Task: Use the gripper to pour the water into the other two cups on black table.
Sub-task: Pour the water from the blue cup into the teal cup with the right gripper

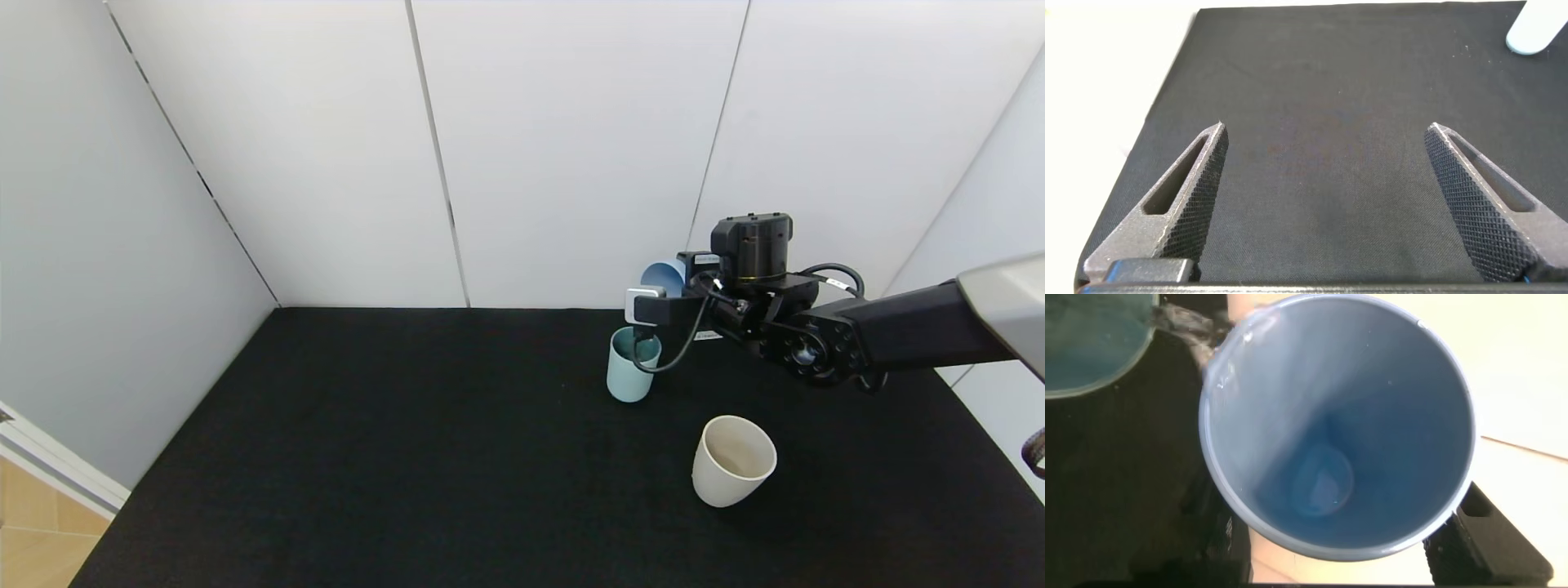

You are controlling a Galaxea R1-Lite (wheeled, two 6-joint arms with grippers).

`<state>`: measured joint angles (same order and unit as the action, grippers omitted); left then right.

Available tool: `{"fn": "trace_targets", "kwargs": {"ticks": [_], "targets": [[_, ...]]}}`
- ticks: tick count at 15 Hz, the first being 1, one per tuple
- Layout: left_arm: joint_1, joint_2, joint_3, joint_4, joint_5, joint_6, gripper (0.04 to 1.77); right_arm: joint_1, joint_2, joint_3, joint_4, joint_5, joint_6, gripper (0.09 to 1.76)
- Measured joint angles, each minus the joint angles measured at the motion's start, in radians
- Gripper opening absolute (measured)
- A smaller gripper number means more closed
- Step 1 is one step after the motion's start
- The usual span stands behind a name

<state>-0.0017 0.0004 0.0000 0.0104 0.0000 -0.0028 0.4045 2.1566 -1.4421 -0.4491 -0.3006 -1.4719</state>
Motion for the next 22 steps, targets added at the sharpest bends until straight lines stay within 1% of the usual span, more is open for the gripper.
{"fn": "trace_targets", "kwargs": {"ticks": [18,19,22], "targets": [[0.000,0.000,0.000,0.000,0.000,0.001,1.72,0.000,0.003,0.002,-0.009,0.010,0.007,1.27],[0.000,0.000,0.000,0.000,0.000,0.000,1.72,-0.003,0.002,0.002,-0.011,0.010,0.021,1.27],[0.000,0.000,0.000,0.000,0.000,0.000,1.72,-0.001,0.001,0.001,-0.005,0.012,0.136,1.27]]}}
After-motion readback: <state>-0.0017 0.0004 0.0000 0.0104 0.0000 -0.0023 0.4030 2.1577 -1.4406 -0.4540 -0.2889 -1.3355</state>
